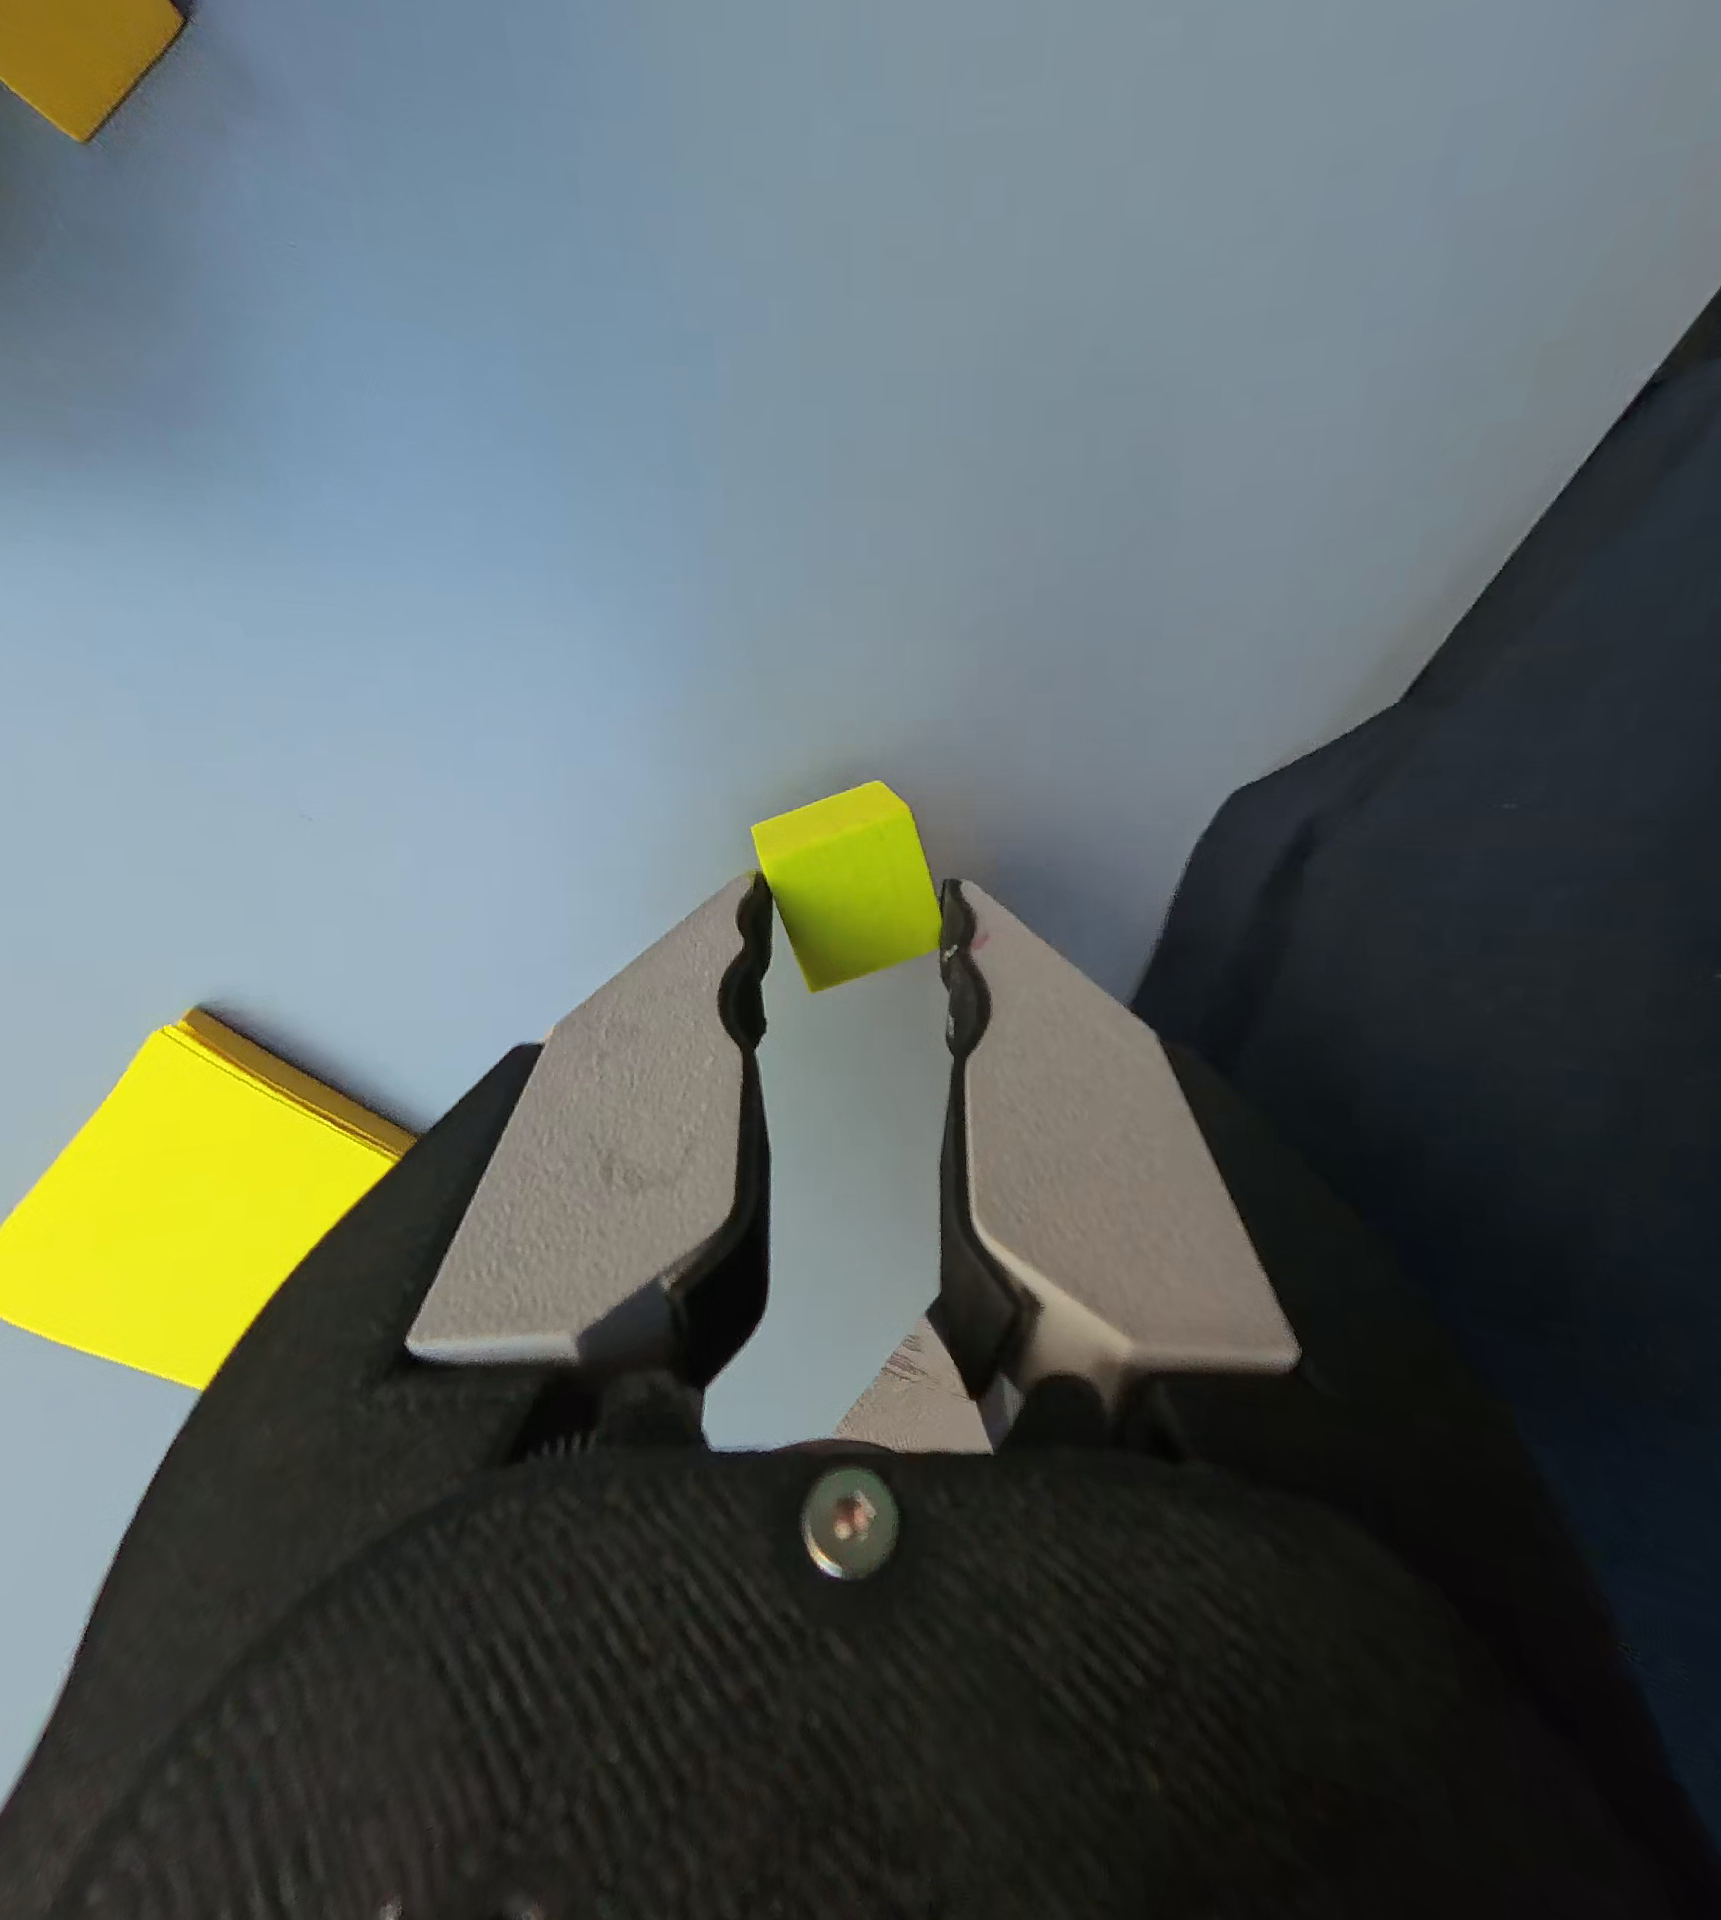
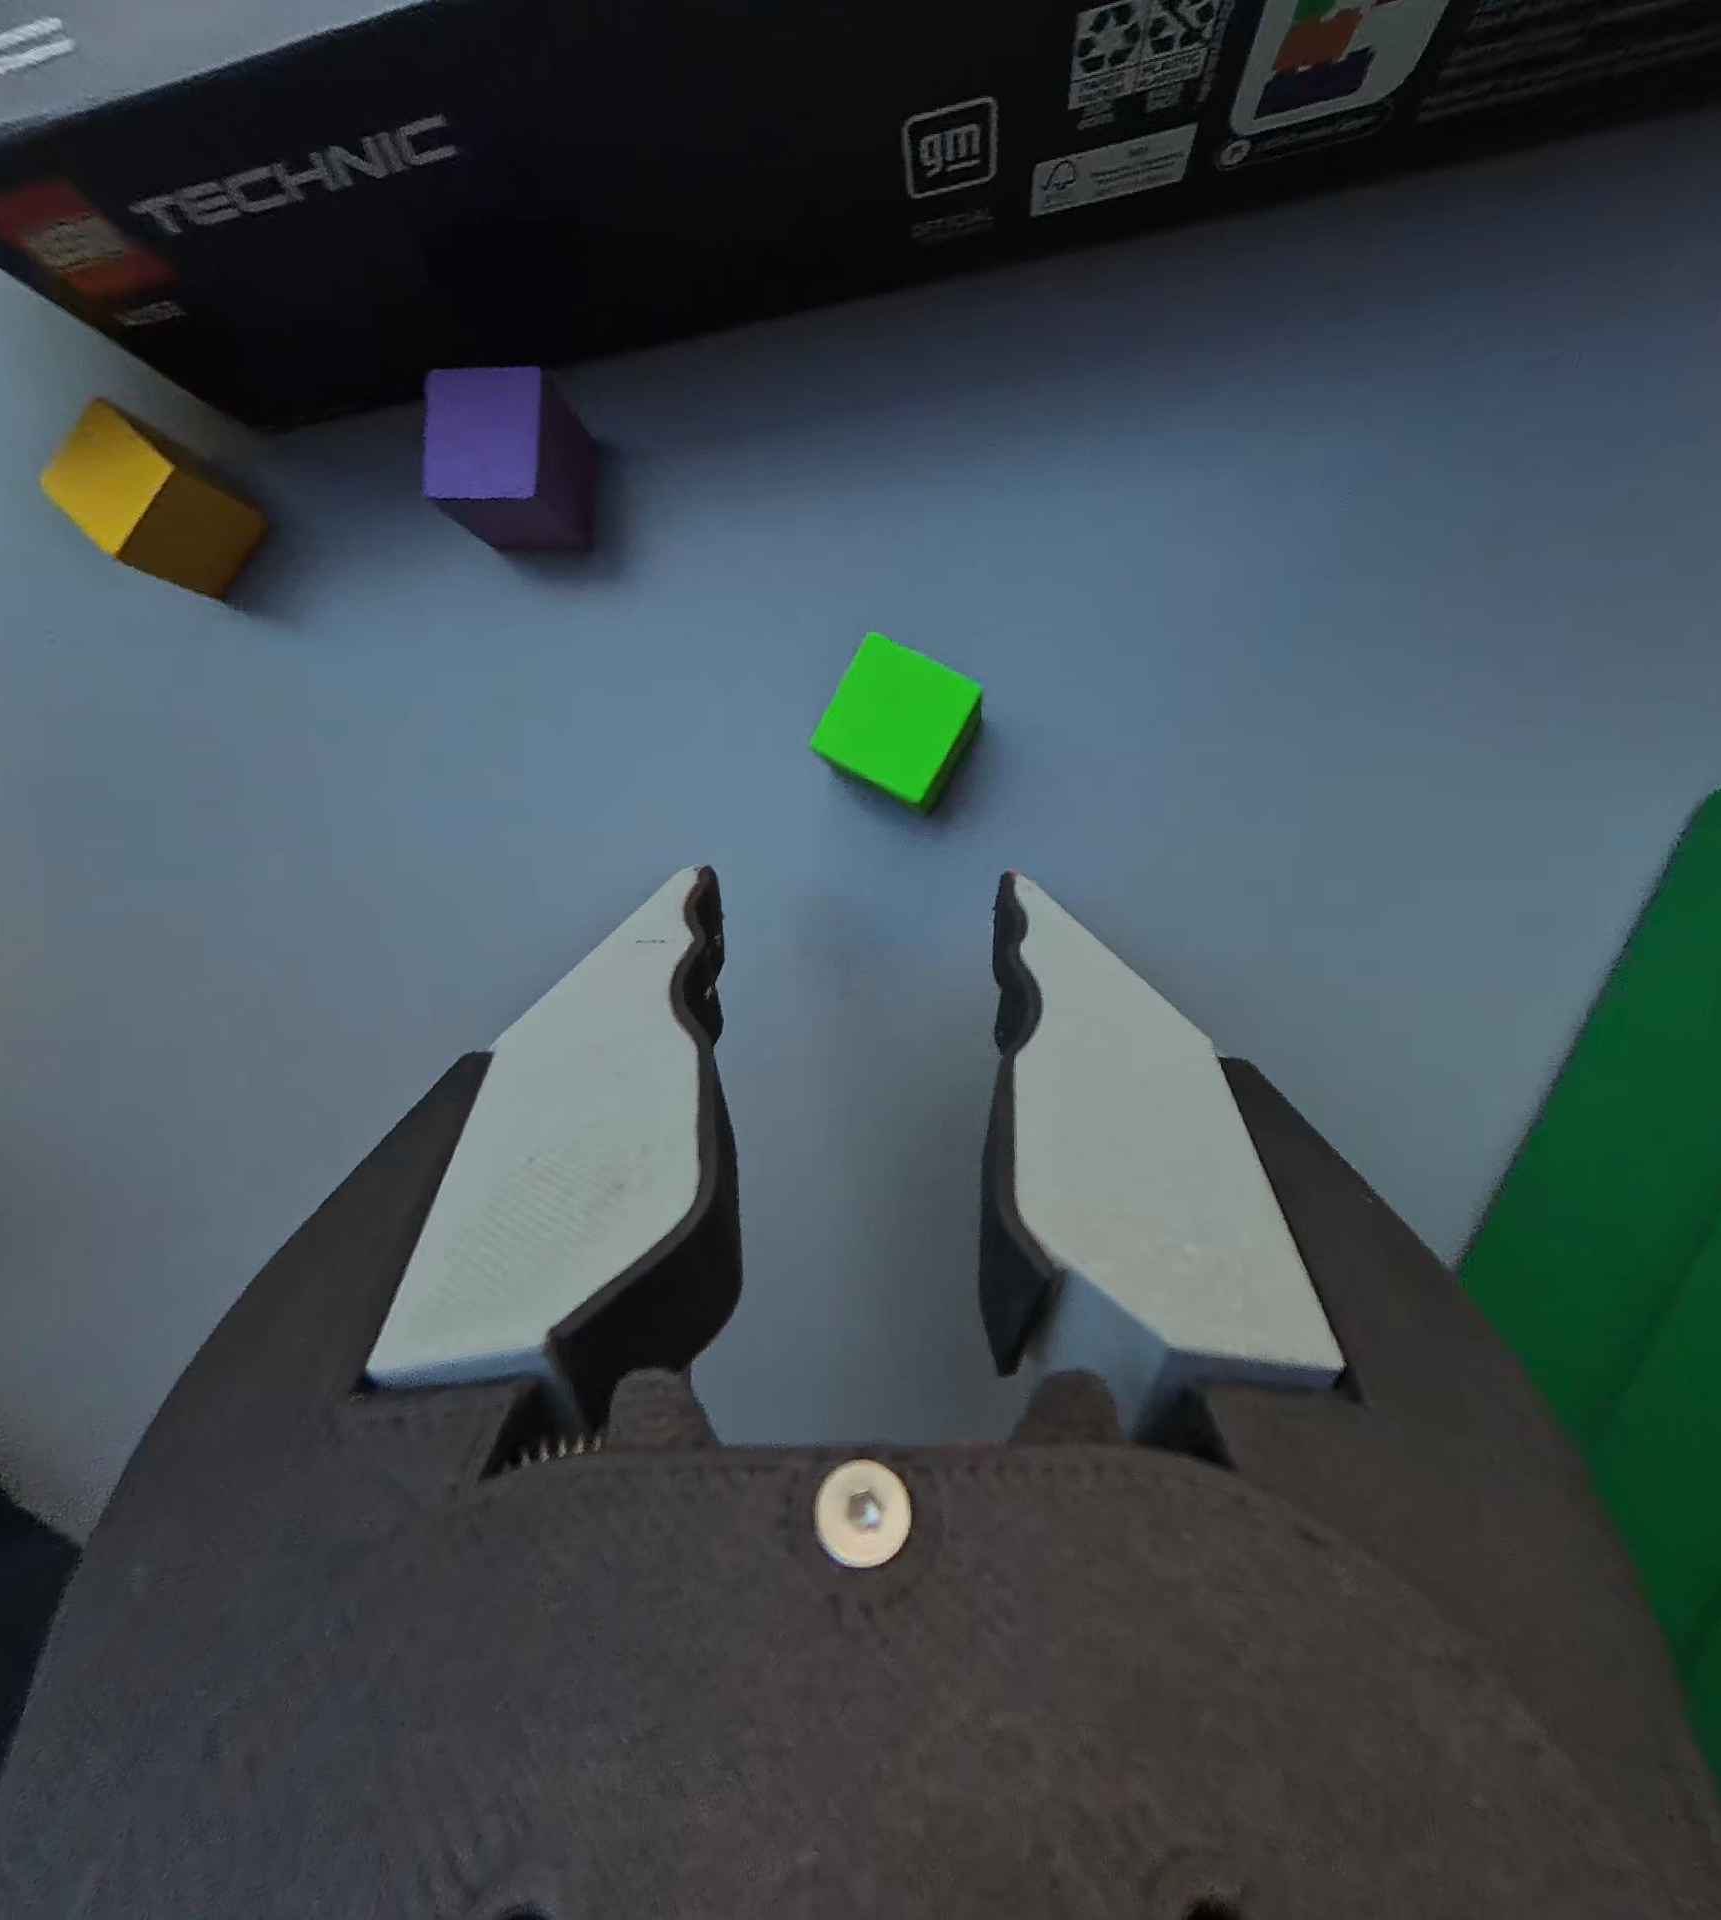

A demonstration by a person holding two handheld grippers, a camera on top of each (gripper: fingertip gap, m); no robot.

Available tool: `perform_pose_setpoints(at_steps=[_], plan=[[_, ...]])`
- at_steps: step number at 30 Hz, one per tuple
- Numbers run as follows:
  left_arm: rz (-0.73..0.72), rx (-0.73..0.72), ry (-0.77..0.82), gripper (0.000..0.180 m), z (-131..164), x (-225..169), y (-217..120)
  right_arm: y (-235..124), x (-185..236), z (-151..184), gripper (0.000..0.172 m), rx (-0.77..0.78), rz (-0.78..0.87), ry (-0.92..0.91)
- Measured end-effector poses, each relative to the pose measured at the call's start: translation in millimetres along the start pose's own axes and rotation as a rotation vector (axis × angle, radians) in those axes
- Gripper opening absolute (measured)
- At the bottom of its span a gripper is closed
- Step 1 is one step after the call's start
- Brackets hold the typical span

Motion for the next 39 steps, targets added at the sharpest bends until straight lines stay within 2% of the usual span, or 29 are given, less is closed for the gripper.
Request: perform_pose_setpoints(at_steps=[2,5,7,8,10,13,15,17,20,22,24,25,27,30,32,35,39], plan=[[-0.005,0.000,-0.016,0.030,3.1,-0.8,-2.5,10.8,-9.5,-8.6,0.049,0.011,0.011,-0.014],[-0.008,0.003,-0.057,0.031,10.6,-2.2,-5.4,29.3,-6.1,-14.5,0.048,0.046,-0.070,-0.024],[-0.008,0.001,-0.090,0.031,15.7,-2.2,-7.8,35.7,-3.7,-16.9,0.033,0.059,-0.079,-0.062],[-0.008,-0.002,-0.106,0.031,17.6,-1.5,-9.6,36.5,-2.0,-17.0,0.033,0.071,-0.082,-0.072],[-0.014,-0.017,-0.126,0.031,16.8,1.8,-14.8,30.3,5.1,-17.3,0.033,0.074,-0.097,-0.077],[-0.016,-0.061,-0.116,0.030,-3.5,11.2,-25.5,-5.6,22.4,-19.4,0.033,-0.035,-0.125,-0.063],[-0.007,-0.113,-0.077,0.030,-37.8,18.2,-33.4,-39.3,31.8,-13.3,0.033,-0.137,-0.138,-0.047],[0.009,-0.186,-0.012,0.030,-91.0,20.5,-41.1,-71.0,31.0,2.9,0.033,-0.214,-0.116,-0.010],[0.060,-0.333,0.115,0.031,-196.5,4.4,-56.9,-115.0,14.9,33.9,0.033,-0.298,-0.038,0.065],[0.103,-0.439,0.196,0.031,-269.9,-18.4,-71.5,-144.1,-2.3,53.0,0.033,-0.347,0.030,0.124],[0.137,-0.510,0.271,0.031,-330.4,-44.8,-82.0,-171.2,-23.4,71.4,0.033,-0.376,0.104,0.183],[0.148,-0.525,0.296,0.032,-352.6,-55.6,-82.2,-184.1,-35.3,80.1,0.033,-0.387,0.142,0.211],[0.140,-0.486,0.296,0.049,-376.6,-63.5,-69.2,-207.2,-60.0,93.7,0.033,-0.402,0.205,0.259],[0.202,-0.432,0.227,0.054,-367.4,-65.2,-56.5,-224.8,-89.3,101.5,0.033,-0.393,0.197,0.307],[0.191,-0.425,0.198,0.052,-339.8,-54.8,-52.7,-224.7,-104.3,97.6,0.033,-0.364,0.174,0.304],[0.205,-0.320,0.127,0.052,-265.6,-38.4,-41.5,-212.9,-123.3,73.8,0.036,-0.336,0.154,0.232],[0.178,-0.165,-0.018,0.047,-142.6,-13.4,-27.5,-182.4,-152.0,40.7,0.048,-0.176,0.176,0.216]])
Point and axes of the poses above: each gripper's, where its closed fingertips meet, y out along the fingers, z out of its underside, x = y × z across the jaws, the point moved 2 cm from there along -y, back along the fingers, and after that the axes turned 10 degrees about -z, right-handed, at the moved point
